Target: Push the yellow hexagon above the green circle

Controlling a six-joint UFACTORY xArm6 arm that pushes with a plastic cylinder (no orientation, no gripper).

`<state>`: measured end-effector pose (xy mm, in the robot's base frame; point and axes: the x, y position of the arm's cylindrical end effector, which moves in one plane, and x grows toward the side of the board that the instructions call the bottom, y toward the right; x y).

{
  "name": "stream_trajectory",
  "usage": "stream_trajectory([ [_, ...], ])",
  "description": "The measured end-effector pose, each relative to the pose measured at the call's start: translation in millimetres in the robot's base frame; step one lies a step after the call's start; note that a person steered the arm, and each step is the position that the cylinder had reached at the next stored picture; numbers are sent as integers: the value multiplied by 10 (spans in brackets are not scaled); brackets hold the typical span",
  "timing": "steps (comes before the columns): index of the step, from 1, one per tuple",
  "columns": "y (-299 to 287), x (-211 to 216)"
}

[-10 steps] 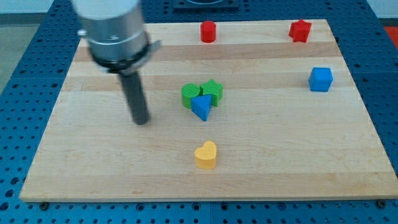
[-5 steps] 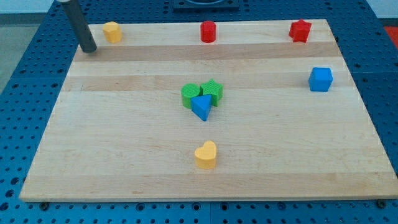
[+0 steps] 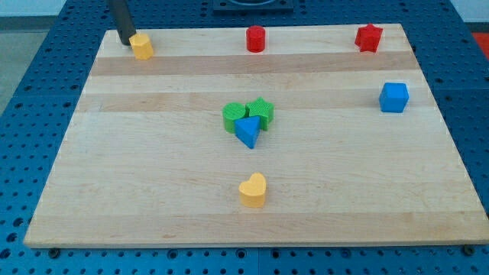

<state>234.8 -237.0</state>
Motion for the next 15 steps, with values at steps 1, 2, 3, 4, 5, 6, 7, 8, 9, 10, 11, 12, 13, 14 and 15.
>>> stream_trajectory([
  [1,169,253],
  [2,521,292],
  [3,854,319],
  [4,1025,540],
  [5,1285,651],
  [6,1461,758],
  [7,1440,896],
  [8,1412,1048],
  [9,1401,1268],
  [10,1291,1337],
  [11,1022,1333],
  [12,901,1478],
  [13,963,1540],
  [14,1198,1659],
  [15,1341,1751],
])
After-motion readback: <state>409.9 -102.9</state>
